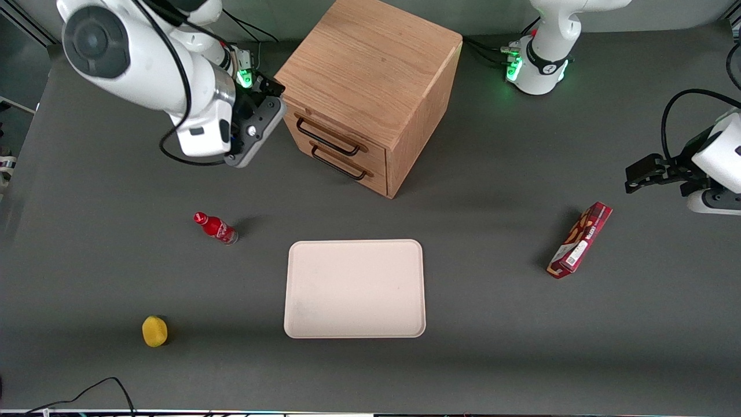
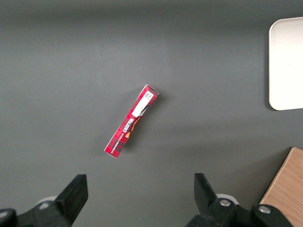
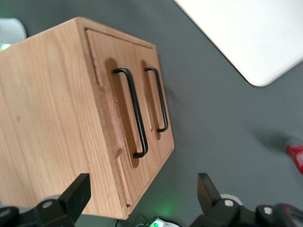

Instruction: Open upper drawer

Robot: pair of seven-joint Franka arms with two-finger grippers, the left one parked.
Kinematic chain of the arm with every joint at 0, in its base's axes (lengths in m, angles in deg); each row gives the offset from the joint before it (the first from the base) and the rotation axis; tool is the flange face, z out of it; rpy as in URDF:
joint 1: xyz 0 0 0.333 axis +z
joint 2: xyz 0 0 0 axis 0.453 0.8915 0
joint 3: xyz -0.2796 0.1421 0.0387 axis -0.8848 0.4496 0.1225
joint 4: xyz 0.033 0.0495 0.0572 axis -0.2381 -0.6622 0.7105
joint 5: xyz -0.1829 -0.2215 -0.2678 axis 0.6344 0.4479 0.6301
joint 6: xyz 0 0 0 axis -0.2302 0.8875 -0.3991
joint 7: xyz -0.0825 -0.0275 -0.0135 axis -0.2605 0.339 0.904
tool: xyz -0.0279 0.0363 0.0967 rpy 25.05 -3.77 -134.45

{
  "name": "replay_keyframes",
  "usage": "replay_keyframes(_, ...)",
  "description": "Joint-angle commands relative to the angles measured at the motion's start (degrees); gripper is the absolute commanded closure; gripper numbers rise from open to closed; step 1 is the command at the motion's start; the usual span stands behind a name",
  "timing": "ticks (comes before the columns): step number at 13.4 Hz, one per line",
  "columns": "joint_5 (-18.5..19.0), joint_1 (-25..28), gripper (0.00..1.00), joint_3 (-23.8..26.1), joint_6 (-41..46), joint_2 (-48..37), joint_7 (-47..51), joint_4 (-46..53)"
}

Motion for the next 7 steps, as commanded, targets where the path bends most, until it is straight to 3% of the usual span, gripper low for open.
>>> replay_keyframes(1,-2.85,-0.23,0.0,0.56,-1.54,2.93,-5.55,-0.17)
replay_keyframes(7,-2.94,-0.23,0.0,2.05,-14.64,0.39,-4.94,-13.52)
